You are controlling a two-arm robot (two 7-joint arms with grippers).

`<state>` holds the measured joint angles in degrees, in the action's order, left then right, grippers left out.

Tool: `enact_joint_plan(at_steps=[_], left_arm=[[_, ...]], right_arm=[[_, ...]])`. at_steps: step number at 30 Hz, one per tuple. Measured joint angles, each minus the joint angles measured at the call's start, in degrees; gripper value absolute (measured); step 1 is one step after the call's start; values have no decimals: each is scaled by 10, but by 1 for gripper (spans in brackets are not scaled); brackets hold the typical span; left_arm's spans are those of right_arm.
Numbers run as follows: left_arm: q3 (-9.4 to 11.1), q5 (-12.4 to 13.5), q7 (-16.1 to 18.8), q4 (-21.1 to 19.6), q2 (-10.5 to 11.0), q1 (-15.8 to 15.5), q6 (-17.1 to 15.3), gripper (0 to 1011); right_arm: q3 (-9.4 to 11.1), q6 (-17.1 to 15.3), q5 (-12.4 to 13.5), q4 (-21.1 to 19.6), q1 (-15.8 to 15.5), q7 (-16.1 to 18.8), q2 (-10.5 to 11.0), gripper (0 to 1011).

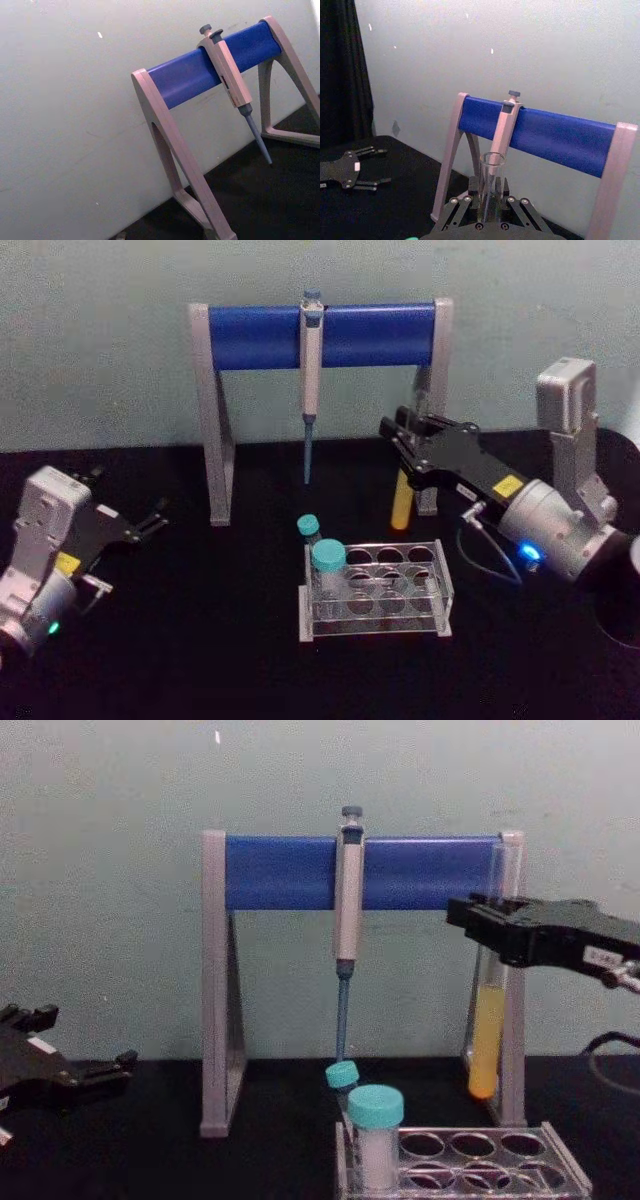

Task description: Pick up the test tube from the test tube rack, shake it, then place it back into the test tube rack.

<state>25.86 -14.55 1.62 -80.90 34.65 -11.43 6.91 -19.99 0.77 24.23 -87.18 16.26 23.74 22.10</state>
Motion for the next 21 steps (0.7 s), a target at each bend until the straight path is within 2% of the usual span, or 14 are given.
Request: enact_joint_plan(at_steps=[7, 13, 17, 21], left_arm=[[0, 0, 0, 0, 0, 0, 0, 1001], [0, 0, 0, 0, 0, 0, 0, 1001], [0, 0, 0, 0, 0, 0, 0, 1001], [0, 0, 0, 0, 0, 0, 0, 1001]], right_arm=[[12, -8, 1, -38, -31, -3, 21, 233], [13, -12, 8, -64, -53, 3, 30, 233], [2, -14, 15, -70, -55, 18, 30, 233], [-15, -14, 22, -58, -43, 30, 20, 233]])
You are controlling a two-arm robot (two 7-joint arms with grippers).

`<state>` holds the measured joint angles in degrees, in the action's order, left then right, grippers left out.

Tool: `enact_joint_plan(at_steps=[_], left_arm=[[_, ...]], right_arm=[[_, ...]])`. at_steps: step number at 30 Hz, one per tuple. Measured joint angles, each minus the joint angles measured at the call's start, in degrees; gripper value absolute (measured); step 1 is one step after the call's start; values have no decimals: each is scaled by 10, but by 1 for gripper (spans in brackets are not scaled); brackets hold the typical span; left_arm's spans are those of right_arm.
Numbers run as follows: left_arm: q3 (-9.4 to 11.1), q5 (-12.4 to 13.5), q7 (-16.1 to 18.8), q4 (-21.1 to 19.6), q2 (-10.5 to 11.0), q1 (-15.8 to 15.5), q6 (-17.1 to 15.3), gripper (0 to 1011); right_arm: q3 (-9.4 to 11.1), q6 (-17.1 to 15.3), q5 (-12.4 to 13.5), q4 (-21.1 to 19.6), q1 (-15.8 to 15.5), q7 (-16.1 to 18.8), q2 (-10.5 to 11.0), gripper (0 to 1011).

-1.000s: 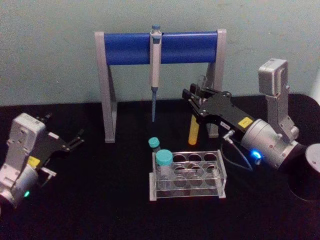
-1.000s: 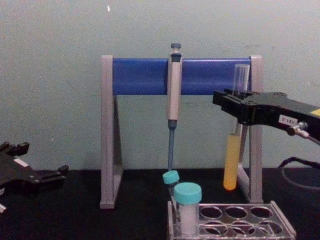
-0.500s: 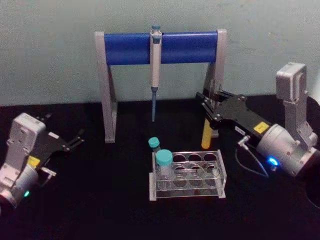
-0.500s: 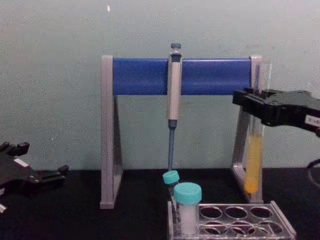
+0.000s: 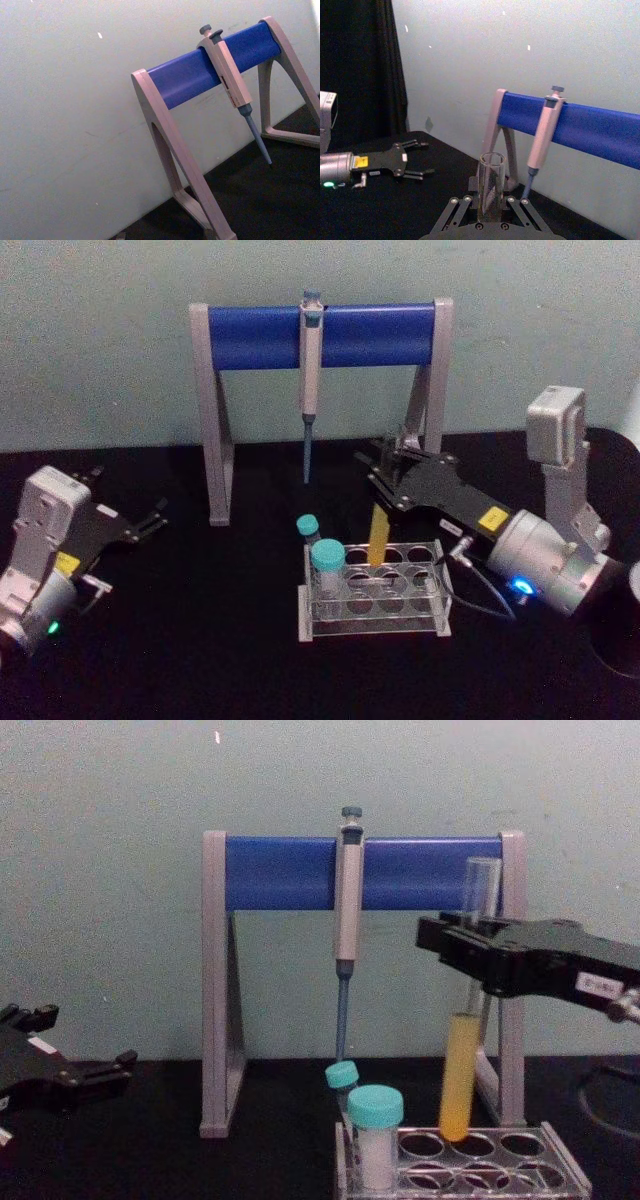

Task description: Pick up the test tube from the test tube rack, shake it, then place it back into the test tube rack.

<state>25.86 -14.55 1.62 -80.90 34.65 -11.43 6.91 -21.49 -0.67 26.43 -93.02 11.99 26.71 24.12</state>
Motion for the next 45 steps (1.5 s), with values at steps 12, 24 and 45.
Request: enact_joint_plan(at_steps=[12, 24, 45], left_arm=[[0, 0, 0, 0, 0, 0, 0, 1001], [0, 0, 0, 0, 0, 0, 0, 1001], [0, 0, 0, 0, 0, 0, 0, 1001]], right_arm=[[-17, 15, 0, 64, 58, -3, -30, 233], [-1, 13, -8, 72, 58, -25, -28, 233], [4, 11, -10, 64, 52, -22, -29, 233]])
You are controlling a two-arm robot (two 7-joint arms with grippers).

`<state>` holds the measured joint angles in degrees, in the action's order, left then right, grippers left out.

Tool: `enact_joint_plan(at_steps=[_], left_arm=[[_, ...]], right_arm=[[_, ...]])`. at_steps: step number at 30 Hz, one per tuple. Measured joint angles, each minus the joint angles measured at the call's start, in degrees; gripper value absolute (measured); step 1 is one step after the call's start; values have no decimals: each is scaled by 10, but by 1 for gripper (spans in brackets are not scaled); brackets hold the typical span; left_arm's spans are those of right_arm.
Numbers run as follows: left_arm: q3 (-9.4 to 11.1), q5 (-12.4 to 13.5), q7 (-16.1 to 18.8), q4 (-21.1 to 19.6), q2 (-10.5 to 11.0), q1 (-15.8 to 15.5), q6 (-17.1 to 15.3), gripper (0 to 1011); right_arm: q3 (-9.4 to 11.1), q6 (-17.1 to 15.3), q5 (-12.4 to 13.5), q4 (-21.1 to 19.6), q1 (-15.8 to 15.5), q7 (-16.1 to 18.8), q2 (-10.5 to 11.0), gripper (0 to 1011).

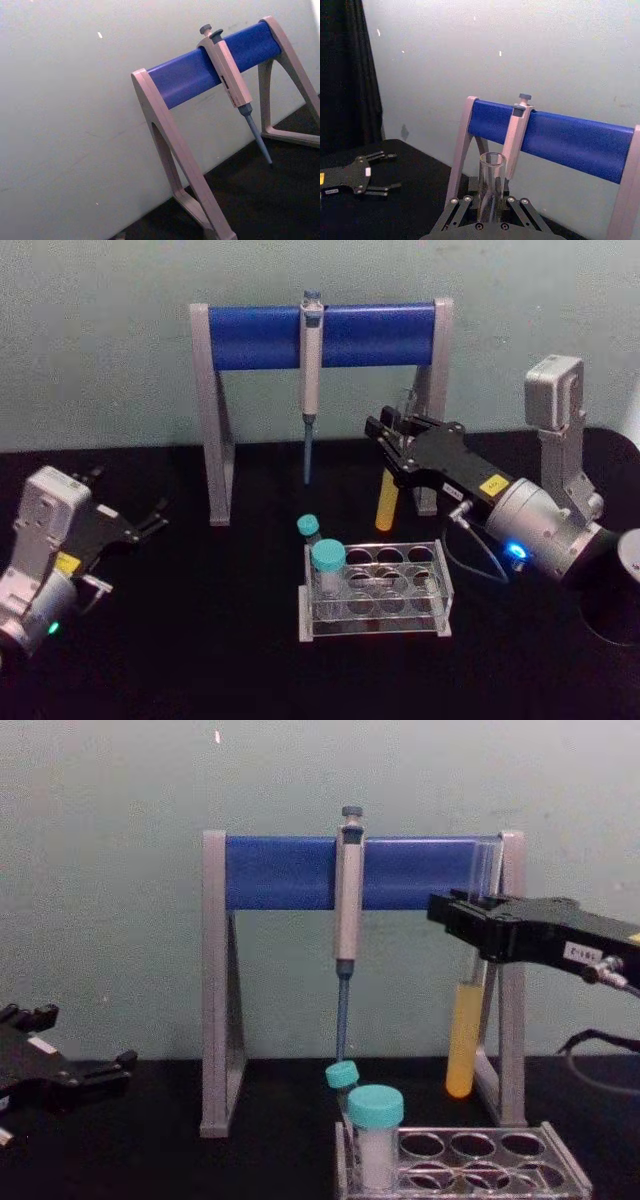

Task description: Pick up the test tube from the test tube rack, shake it, then place it back into the test tube rack.

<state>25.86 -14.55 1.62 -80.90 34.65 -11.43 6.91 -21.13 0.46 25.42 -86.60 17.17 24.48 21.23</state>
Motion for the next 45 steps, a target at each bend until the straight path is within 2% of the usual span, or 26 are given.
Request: enact_joint_plan(at_steps=[5, 12, 21, 31, 45], left_arm=[[0, 0, 0, 0, 0, 0, 0, 1001], [0, 0, 0, 0, 0, 0, 0, 1001], [0, 0, 0, 0, 0, 0, 0, 1001], [0, 0, 0, 0, 0, 0, 0, 1001], [0, 0, 0, 0, 0, 0, 0, 1001]], right_arm=[[-1, 0, 4, -10, -6, 8, 5, 233], [-4, 0, 21, -38, -26, 29, 21, 233], [-13, 1, 44, -54, -42, 49, 38, 233], [-28, 7, 50, -47, -44, 54, 42, 233], [-41, 14, 40, -22, -37, 48, 35, 233]])
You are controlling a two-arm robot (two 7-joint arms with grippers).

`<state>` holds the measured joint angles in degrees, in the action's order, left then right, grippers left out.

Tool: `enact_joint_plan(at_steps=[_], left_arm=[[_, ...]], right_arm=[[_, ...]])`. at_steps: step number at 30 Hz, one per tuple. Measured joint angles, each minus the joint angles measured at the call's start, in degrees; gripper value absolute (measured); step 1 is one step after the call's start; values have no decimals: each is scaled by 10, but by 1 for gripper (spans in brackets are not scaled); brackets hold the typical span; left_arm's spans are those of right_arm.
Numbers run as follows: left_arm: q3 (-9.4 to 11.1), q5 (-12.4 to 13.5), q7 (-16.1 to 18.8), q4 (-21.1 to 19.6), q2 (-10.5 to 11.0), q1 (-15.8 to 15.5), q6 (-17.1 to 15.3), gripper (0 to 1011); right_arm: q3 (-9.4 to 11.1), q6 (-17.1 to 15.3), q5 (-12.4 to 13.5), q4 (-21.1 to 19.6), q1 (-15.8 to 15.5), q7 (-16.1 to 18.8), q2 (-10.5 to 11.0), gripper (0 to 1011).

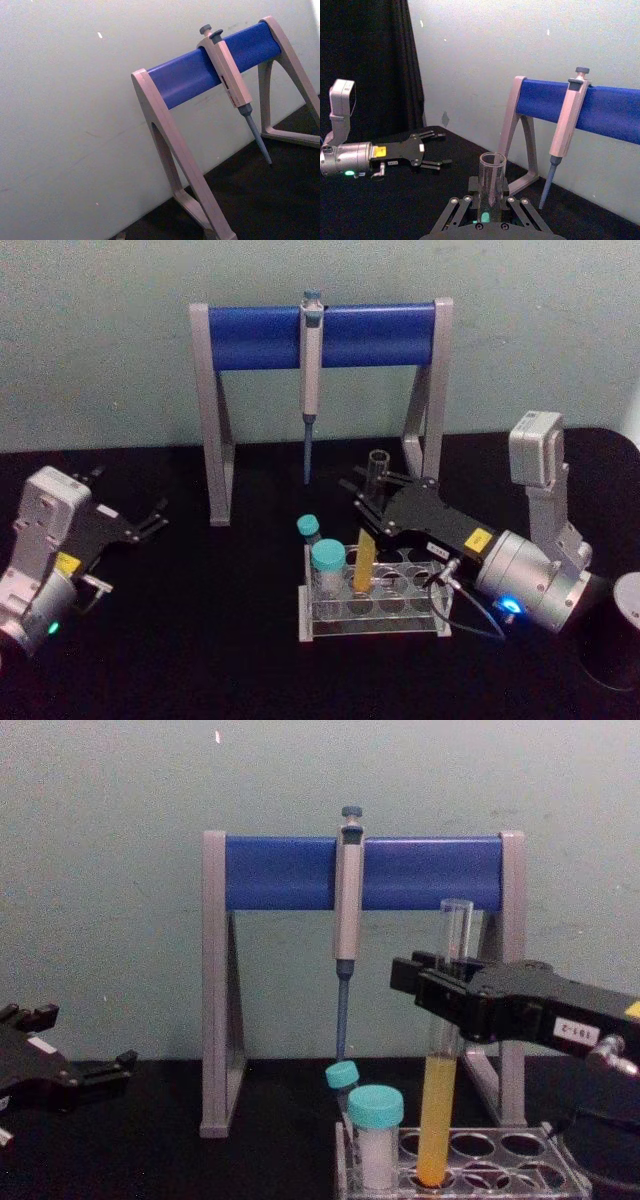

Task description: Pick up the test tube from the test tube rack, shake it, then place it back into the test tube rack.

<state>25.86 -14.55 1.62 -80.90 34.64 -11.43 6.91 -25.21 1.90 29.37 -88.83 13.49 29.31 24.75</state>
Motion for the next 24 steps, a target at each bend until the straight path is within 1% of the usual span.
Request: enact_joint_plan(at_steps=[12, 24], left_arm=[[0, 0, 0, 0, 0, 0, 0, 1001], [0, 0, 0, 0, 0, 0, 0, 1001]], right_arm=[[-8, 9, -15, 18, 2, 0, -6, 233], [-14, 15, -29, 41, 2, 0, -16, 233]])
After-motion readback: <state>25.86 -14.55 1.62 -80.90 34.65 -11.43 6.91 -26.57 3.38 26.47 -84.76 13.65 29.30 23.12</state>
